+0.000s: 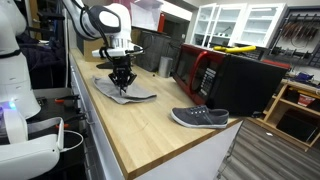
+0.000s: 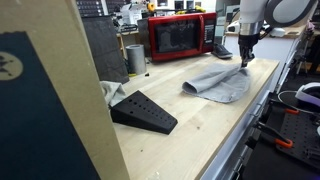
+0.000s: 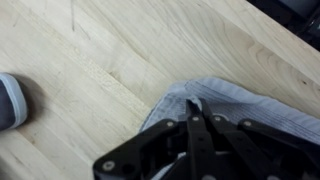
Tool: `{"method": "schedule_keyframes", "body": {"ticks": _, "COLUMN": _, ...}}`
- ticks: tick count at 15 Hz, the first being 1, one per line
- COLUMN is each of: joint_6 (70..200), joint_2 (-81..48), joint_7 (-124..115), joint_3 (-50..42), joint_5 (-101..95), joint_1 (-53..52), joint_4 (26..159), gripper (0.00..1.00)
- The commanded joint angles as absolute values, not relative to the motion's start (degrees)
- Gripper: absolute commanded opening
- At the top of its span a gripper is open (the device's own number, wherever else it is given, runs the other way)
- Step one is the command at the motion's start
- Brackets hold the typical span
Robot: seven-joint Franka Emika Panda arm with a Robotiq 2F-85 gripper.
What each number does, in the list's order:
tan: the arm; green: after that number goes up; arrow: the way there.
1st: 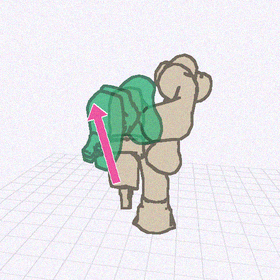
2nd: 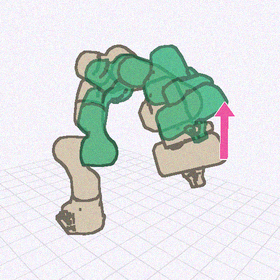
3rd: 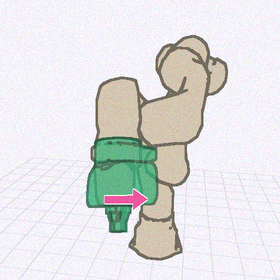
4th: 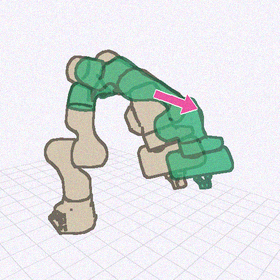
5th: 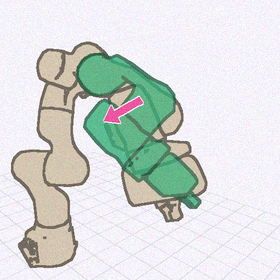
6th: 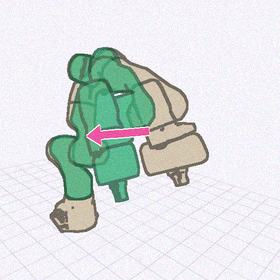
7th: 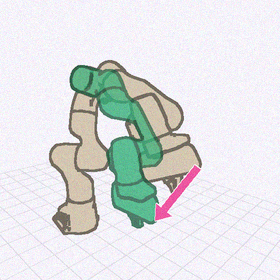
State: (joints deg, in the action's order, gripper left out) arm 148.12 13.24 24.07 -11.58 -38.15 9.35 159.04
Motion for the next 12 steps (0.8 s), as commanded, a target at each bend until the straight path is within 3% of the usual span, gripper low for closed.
{"method": "schedule_keyframes", "body": {"ticks": 1, "joint_6": 146.9, "joint_2": 14.2, "joint_7": 27.0, "joint_3": -12.2, "joint_5": -38.6, "joint_1": 10.8, "joint_4": 159.0, "gripper": 0.01}}
{"method": "schedule_keyframes", "body": {"ticks": 3, "joint_6": 146.9, "joint_2": 14.3, "joint_7": 27.9, "joint_3": -12.6, "joint_5": -38.4, "joint_1": 11.3, "joint_4": 159.0, "gripper": 0.01}}
{"method": "schedule_keyframes", "body": {"ticks": 4, "joint_6": 146.8, "joint_2": 14.4, "joint_7": 27.8, "joint_3": -12.7, "joint_5": -38.0, "joint_1": 11.5, "joint_4": 159.0, "gripper": 0.27}}
{"method": "schedule_keyframes", "body": {"ticks": 5, "joint_6": 146.7, "joint_2": 14.5, "joint_7": 28.0, "joint_3": -12.8, "joint_5": -37.5, "joint_1": 11.4, "joint_4": 159.0, "gripper": 0.28}}
{"method": "schedule_keyframes", "body": {"ticks": 12, "joint_6": 146.1, "joint_2": 15.4, "joint_7": 32.0, "joint_3": -13.5, "joint_5": -15.8, "joint_1": 6.5, "joint_4": 158.9, "gripper": 0.8}}
